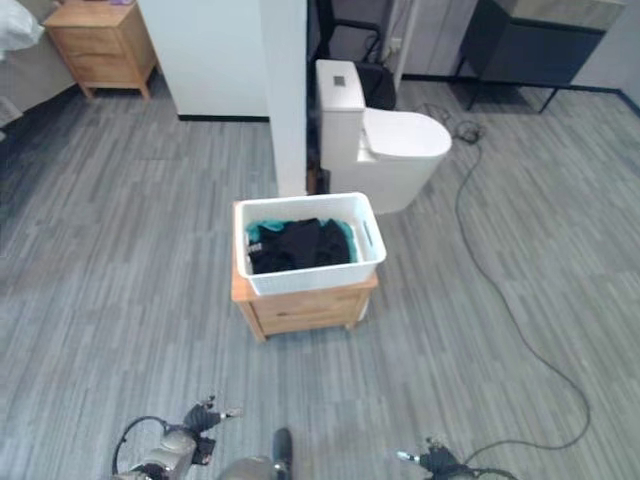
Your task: Grab the laundry basket,head to the washer,open it,put in the laundry and shut it.
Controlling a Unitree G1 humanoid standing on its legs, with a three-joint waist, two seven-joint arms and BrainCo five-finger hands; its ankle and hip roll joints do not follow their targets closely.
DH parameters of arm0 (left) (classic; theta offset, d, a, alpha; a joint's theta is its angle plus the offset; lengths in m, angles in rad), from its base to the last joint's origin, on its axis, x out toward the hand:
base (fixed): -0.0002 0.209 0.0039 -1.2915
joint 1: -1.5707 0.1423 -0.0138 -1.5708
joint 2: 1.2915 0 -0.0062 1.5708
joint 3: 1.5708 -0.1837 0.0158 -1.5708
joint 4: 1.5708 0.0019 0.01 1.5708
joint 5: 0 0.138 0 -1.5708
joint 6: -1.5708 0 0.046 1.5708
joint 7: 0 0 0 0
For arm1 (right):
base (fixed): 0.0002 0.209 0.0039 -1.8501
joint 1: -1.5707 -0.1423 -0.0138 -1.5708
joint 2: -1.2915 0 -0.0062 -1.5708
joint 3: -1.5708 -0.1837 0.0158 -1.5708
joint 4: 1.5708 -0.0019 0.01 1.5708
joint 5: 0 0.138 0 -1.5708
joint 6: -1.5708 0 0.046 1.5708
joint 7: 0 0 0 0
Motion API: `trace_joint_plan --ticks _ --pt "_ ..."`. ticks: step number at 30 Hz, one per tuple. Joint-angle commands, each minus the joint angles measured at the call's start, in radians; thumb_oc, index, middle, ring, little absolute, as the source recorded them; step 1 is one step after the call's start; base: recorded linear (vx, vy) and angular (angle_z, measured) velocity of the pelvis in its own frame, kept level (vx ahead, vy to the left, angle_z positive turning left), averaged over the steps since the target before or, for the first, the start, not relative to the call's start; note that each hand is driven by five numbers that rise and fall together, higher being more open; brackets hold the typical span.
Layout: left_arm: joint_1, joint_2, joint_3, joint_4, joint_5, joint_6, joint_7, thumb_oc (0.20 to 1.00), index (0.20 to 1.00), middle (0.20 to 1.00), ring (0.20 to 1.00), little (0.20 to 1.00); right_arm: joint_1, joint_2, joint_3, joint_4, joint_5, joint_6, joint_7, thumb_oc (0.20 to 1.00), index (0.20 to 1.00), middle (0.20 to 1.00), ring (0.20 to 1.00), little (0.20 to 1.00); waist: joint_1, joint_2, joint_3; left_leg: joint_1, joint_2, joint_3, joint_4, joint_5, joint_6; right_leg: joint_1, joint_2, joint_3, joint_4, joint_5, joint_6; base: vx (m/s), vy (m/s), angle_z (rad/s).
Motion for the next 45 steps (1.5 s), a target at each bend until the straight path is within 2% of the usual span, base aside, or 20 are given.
trace_joint_plan --ticks 1,3,5,7,8,9,15,16,18,19,24,26,32,36,38,40,42,43,44,45 --pt "0.007 0.036 0.019 0.001 0.021 0.003 -0.004 1.0 1.0 1.0 1.0 1.0 0.003 -0.034 0.033 -0.029 -0.016 0.001 0.005 1.0 1.0 1.0 1.0 1.0 -0.026 0.013 0.042 -0.08 0.04 0.005 0.122 -0.007 -0.071 0.021 0.099 -0.008 -0.319 0.054 -0.018 0.22 0.139 0.04" --pt "0.004 0.041 0.022 0.012 0.024 0.003 -0.005 1.0 1.0 1.0 1.0 1.0 0.002 -0.033 0.035 -0.028 -0.022 0.001 0.006 1.0 1.0 1.0 1.0 1.0 -0.029 0.017 0.049 -0.043 0.041 0.012 0.109 -0.017 -0.075 0.006 0.061 -0.095 -0.397 0.022 -0.031 0.15 0.084 0.06" --pt "0.002 0.039 0.022 0.02 0.029 0.003 -0.008 1.0 1.0 1.0 1.0 1.0 0.003 -0.032 0.035 -0.025 -0.027 0.0 0.007 1.0 1.0 1.0 1.0 1.0 -0.033 0.02 0.051 -0.027 0.041 0.007 0.101 -0.022 -0.081 -0.005 0.056 -0.118 -0.441 0.004 -0.038 0.13 0.017 0.12" --pt "-0.004 0.035 0.022 0.031 0.04 0.002 -0.012 1.0 1.0 1.0 1.0 1.0 0.009 -0.031 0.031 -0.01 -0.035 0.003 0.01 1.0 1.0 1.0 1.0 1.0 -0.047 0.014 0.052 0.004 0.03 -0.017 0.099 -0.032 -0.093 -0.028 0.05 -0.105 -0.551 0.011 -0.031 0.19 -0.016 0.21" --pt "-0.003 0.035 0.022 0.031 0.04 0.002 -0.012 1.0 1.0 1.0 1.0 1.0 0.009 -0.031 0.031 -0.01 -0.035 0.003 0.01 1.0 1.0 1.0 1.0 1.0 -0.048 0.015 0.054 0.006 0.031 -0.018 0.099 -0.033 -0.094 -0.025 0.051 -0.106 -0.553 0.012 -0.031 0.18 -0.053 0.28" --pt "0.0 0.03 0.029 0.038 0.042 0.0 -0.014 1.0 1.0 1.0 1.0 1.0 0.013 -0.029 0.026 0.009 -0.044 0.006 0.009 1.0 1.0 1.0 1.0 1.0 -0.054 0.009 0.049 0.035 0.024 -0.028 0.083 -0.04 -0.101 -0.035 0.038 -0.088 -0.628 0.049 -0.018 0.13 -0.039 0.28" --pt "0.0 0.03 0.029 0.038 0.042 0.0 -0.014 1.0 1.0 1.0 1.0 1.0 0.014 -0.029 0.026 0.009 -0.044 0.006 0.009 1.0 1.0 1.0 1.0 1.0 -0.054 0.009 0.05 0.038 0.025 -0.029 0.082 -0.041 -0.101 -0.032 0.039 -0.089 -0.63 0.05 -0.018 0.05 -0.021 0.2" --pt "0.011 0.018 0.031 0.046 0.049 -0.001 -0.019 1.0 1.0 1.0 1.0 1.0 0.022 -0.027 0.018 0.032 -0.058 0.012 0.008 1.0 1.0 1.0 1.0 1.0 -0.06 0.006 0.041 0.071 0.022 -0.046 0.072 -0.054 -0.112 -0.061 0.004 -0.075 -0.688 0.117 0.006 0.2 -0.089 -0.13" --pt "0.011 0.018 0.032 0.046 0.049 -0.001 -0.019 1.0 1.0 1.0 1.0 1.0 0.022 -0.027 0.018 0.032 -0.058 0.012 0.008 1.0 1.0 1.0 1.0 1.0 -0.061 0.007 0.042 0.073 0.023 -0.047 0.071 -0.054 -0.112 -0.059 0.004 -0.076 -0.689 0.117 0.006 0.27 -0.153 0.0" --pt "0.036 0.009 0.038 0.07 0.062 0.002 -0.028 1.0 1.0 1.0 1.0 1.0 0.045 -0.034 0.013 0.054 -0.072 0.014 0.017 1.0 1.0 1.0 1.0 1.0 -0.06 -0.02 0.018 0.103 0.007 -0.07 0.132 -0.111 -0.125 0.002 0.009 -0.06 -0.738 0.132 0.004 0.39 -0.269 0.24" --pt "0.042 0.009 0.046 0.073 0.059 0.003 -0.029 1.0 1.0 1.0 1.0 1.0 0.047 -0.04 0.013 0.059 -0.079 0.015 0.018 1.0 1.0 1.0 1.0 1.0 -0.057 -0.022 0.007 0.106 0.009 -0.073 0.128 -0.109 -0.127 0.017 0.015 -0.073 -0.751 0.132 0.002 0.12 -0.114 0.36" --pt "0.056 0.003 0.049 0.079 0.06 0.002 -0.026 1.0 1.0 1.0 1.0 1.0 0.043 -0.07 0.013 0.033 -0.073 0.008 0.012 1.0 1.0 1.0 1.0 1.0 -0.059 -0.02 -0.015 0.103 0.047 -0.091 0.131 -0.105 -0.153 0.043 0.067 -0.072 -0.763 0.08 -0.029 0.24 -0.361 0.02" --pt "0.032 0.004 0.027 0.056 0.063 -0.002 -0.017 1.0 1.0 1.0 1.0 1.0 0.056 -0.071 0.026 0.059 -0.094 0.012 0.014 1.0 1.0 1.0 1.0 1.0 -0.065 -0.012 -0.006 0.099 0.062 -0.095 0.133 -0.095 -0.166 0.036 0.082 -0.077 -0.743 0.056 -0.043 0.04 -0.09 0.07" --pt "-0.003 0.008 0.008 0.047 0.065 0.0 -0.011 1.0 1.0 1.0 1.0 1.0 0.066 -0.072 0.042 0.085 -0.118 0.019 0.02 1.0 1.0 1.0 1.0 1.0 -0.078 -0.003 0.008 0.07 0.081 -0.105 0.179 -0.072 -0.188 0.028 0.095 -0.081 -0.728 0.033 -0.06 0.02 -0.117 0.02" --pt "-0.026 0.001 -0.015 0.033 0.068 0.001 -0.008 1.0 1.0 1.0 1.0 1.0 0.073 -0.087 0.024 0.122 -0.122 0.023 0.013 1.0 1.0 1.0 1.0 1.0 -0.075 0.001 0.045 -0.044 0.087 -0.124 0.431 0.022 -0.242 0.055 0.1 -0.088 -0.726 0.013 -0.095 0.01 -0.15 0.1" --pt "-0.038 0.001 -0.019 0.027 0.06 0.0 -0.006 1.0 1.0 1.0 1.0 1.0 0.073 -0.097 0.017 0.123 -0.118 0.023 0.009 1.0 1.0 1.0 1.0 1.0 -0.083 0.004 0.057 -0.077 0.098 -0.12 0.467 0.043 -0.246 0.062 0.103 -0.099 -0.726 0.003 -0.104 0.02 -0.052 0.51" --pt "-0.046 0.0 -0.026 0.02 0.056 0.003 -0.006 1.0 1.0 1.0 1.0 1.0 0.076 -0.102 0.006 0.135 -0.114 0.024 0.004 1.0 1.0 1.0 1.0 1.0 -0.086 0.013 0.058 -0.091 0.136 -0.087 0.363 0.043 -0.229 0.074 0.105 -0.109 -0.734 -0.007 -0.097 0.09 0.042 0.31" --pt "-0.047 0.0 -0.031 0.018 0.06 0.001 -0.002 1.0 1.0 1.0 1.0 1.0 0.082 -0.105 -0.002 0.14 -0.11 0.025 0.002 1.0 1.0 1.0 1.0 1.0 -0.085 0.015 0.057 -0.093 0.163 -0.066 0.265 0.026 -0.217 0.083 0.098 -0.116 -0.741 -0.014 -0.088 0.15 0.145 0.2" --pt "-0.05 -0.002 -0.038 0.018 0.065 -0.001 0.001 1.0 1.0 1.0 1.0 1.0 0.081 -0.112 -0.009 0.148 -0.108 0.026 -0.003 1.0 1.0 1.0 1.0 1.0 -0.08 0.024 0.055 -0.101 0.187 -0.075 0.169 0.046 -0.213 0.091 0.094 -0.116 -0.745 -0.019 -0.077 0.26 0.276 0.54" --pt "-0.054 -0.01 -0.052 0.02 0.068 -0.003 0.002 1.0 1.0 1.0 1.0 1.0 0.075 -0.12 -0.015 0.165 -0.115 0.028 -0.01 1.0 1.0 1.0 1.0 1.0 -0.069 0.047 0.053 -0.114 0.211 -0.123 0.077 0.11 -0.226 0.099 0.094 -0.11 -0.741 -0.032 -0.066 0.28 0.302 0.53"
